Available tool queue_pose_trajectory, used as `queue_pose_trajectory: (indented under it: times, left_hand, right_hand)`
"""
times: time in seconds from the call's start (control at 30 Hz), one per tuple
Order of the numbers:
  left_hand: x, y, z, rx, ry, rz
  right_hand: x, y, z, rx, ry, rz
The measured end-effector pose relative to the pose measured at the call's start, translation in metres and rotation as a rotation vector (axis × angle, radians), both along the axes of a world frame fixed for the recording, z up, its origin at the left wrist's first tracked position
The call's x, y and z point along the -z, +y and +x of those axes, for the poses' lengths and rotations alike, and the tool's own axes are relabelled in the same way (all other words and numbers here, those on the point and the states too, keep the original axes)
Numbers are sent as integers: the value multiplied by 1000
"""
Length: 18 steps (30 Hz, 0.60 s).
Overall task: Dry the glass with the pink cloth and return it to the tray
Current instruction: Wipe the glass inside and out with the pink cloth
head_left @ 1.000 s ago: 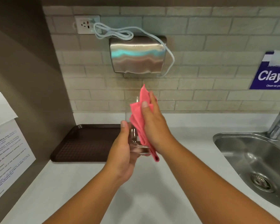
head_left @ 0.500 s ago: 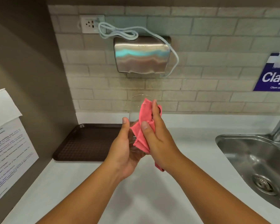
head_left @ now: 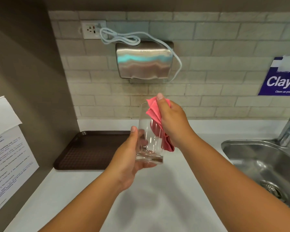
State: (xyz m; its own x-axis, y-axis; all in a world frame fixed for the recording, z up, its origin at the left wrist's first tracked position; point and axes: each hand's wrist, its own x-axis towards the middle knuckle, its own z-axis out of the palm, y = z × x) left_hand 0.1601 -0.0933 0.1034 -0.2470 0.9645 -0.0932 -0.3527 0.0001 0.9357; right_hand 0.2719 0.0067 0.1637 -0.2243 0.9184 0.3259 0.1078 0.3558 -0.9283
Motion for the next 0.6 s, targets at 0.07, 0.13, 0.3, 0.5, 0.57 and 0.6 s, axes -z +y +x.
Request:
queue_pose_trajectory:
  times: [0.07,0.13,0.3,0.5,0.57,0.6]
  left_hand:
    - [-9,-3,1,-36,107,22]
    - [-14,-2,3,-41,207,47]
    - [-14,-2,11,-95,74,111]
    - [-17,-1,4,-80,-114,104]
    - [-14,-3,6,-63,-75,103]
    - [-12,-4,9,-68,-61,110]
  right_hand:
    - [-1,-2,-4,53,-70,55]
    - [-2,-6,-9,72,-85,85]
    - [6,-15,-8,-55,68,8]
    - [57,-58,-14,-319,-141,223]
    - [61,-64,-19,-255,-231,292]
    - [56,-61,-19,-222,-207,280]
